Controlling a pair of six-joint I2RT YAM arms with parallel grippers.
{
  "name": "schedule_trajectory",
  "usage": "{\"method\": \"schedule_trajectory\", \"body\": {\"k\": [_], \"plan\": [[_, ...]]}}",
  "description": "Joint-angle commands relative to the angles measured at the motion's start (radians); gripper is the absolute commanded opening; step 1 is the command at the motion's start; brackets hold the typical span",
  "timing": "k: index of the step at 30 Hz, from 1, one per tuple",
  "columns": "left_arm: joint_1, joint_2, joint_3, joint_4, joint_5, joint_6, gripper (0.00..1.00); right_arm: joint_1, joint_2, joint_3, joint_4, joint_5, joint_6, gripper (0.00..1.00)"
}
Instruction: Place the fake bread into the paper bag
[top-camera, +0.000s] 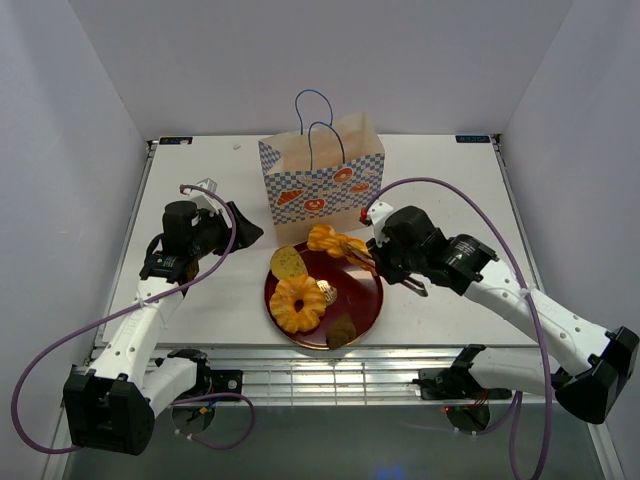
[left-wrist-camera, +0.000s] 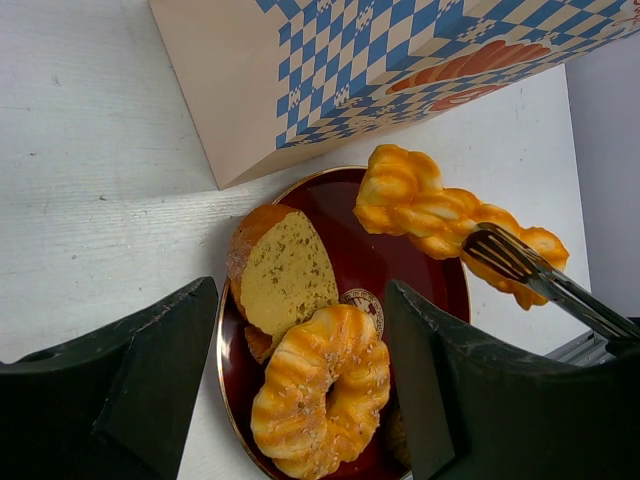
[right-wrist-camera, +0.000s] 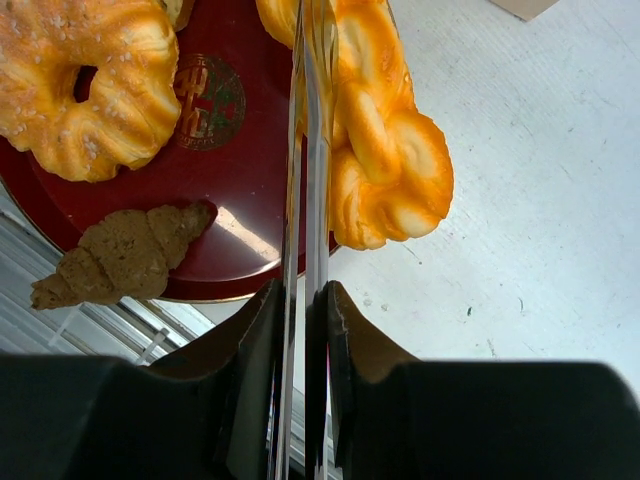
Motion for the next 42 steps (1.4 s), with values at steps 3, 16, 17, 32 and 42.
{"method": "schedule_trajectory", "body": {"k": [3, 16, 17, 32, 42], "plan": [[-0.004, -0.004, 0.02, 0.006, 0.013, 0.005, 0.78, 0.005, -0.048, 0.069, 0.014, 0.012, 0.016, 0.08], [-0.004, -0.005, 0.022, 0.006, 0.01, 0.005, 0.78, 0.005, -0.112, 0.141, 0.008, -0.117, 0.007, 0.08], [-0.004, -0.005, 0.022, 0.006, 0.01, 0.005, 0.78, 0.005, -0.114, 0.147, 0.011, -0.158, 0.003, 0.08], [-0.004, -0.01, 0.022, 0.006, 0.005, 0.007, 0.78, 0.005, -0.063, 0.472, -0.011, -0.215, -0.02, 0.08], [-0.004, -0.007, 0.02, 0.007, 0.002, 0.007, 0.78, 0.005, 0.052, 0.676, 0.035, -0.159, -0.073, 0.08]]}}
